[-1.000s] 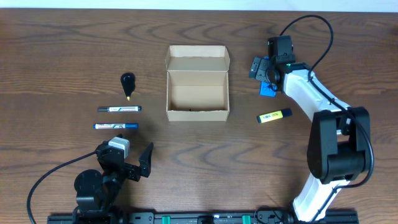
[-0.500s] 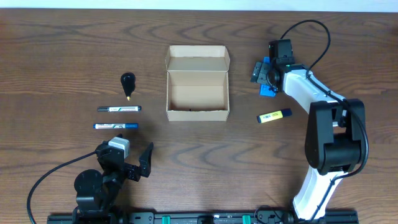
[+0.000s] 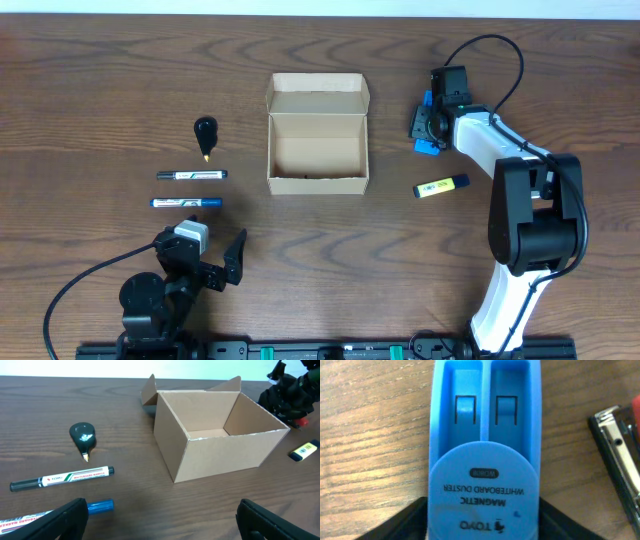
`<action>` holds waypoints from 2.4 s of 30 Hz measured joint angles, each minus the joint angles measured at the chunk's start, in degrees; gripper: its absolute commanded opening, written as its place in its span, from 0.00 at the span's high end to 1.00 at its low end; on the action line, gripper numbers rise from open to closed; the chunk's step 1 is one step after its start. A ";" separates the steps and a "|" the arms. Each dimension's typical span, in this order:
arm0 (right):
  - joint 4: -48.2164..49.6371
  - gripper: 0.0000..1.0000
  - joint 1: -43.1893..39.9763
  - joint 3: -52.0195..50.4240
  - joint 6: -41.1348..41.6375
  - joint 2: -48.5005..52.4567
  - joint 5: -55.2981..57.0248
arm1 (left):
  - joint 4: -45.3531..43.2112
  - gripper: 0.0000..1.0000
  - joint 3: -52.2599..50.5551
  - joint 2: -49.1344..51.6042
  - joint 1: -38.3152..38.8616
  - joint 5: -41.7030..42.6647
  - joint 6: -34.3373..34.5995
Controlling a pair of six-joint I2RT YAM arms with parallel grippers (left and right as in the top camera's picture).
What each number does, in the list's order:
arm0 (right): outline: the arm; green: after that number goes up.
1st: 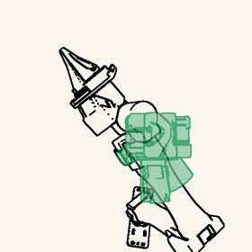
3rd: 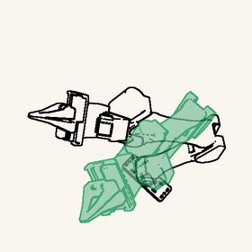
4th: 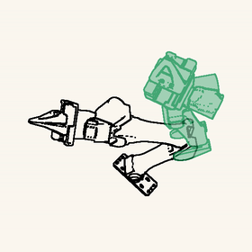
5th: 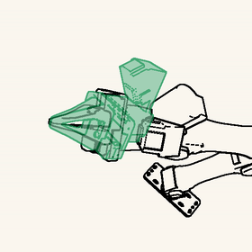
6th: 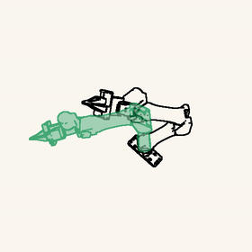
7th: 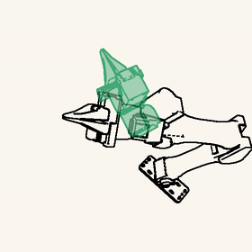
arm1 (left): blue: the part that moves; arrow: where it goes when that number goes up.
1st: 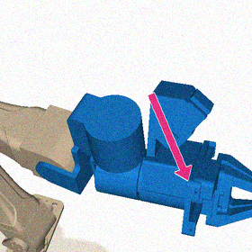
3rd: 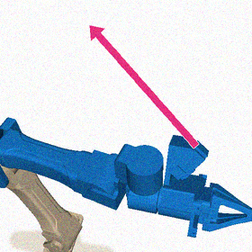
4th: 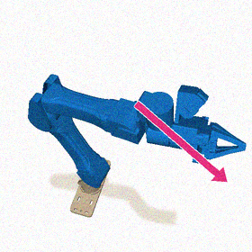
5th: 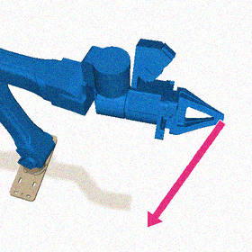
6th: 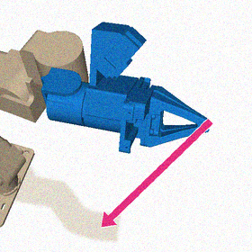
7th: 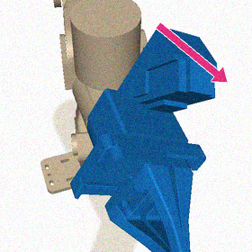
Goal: Pack container
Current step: 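Lift the blue duster and lower it into the box with right gripper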
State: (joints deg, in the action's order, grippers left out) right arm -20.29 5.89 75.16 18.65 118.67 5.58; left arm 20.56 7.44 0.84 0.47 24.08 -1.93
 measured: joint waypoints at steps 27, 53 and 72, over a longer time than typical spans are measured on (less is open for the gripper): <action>-23.78 0.62 4.87 17.79 -0.07 -8.00 -4.79 | 0.00 0.05 0.00 0.00 0.00 0.00 0.00; -28.50 0.61 31.69 18.97 11.54 -8.52 3.26 | 0.02 0.05 0.00 0.00 0.00 0.00 0.00; -25.81 0.65 31.87 18.97 7.10 -8.04 3.93 | 0.00 0.05 0.00 0.00 0.00 0.00 0.00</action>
State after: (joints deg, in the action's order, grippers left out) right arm -46.11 37.76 94.13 25.76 110.63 9.52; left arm 20.56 7.44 0.84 0.47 24.08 -1.93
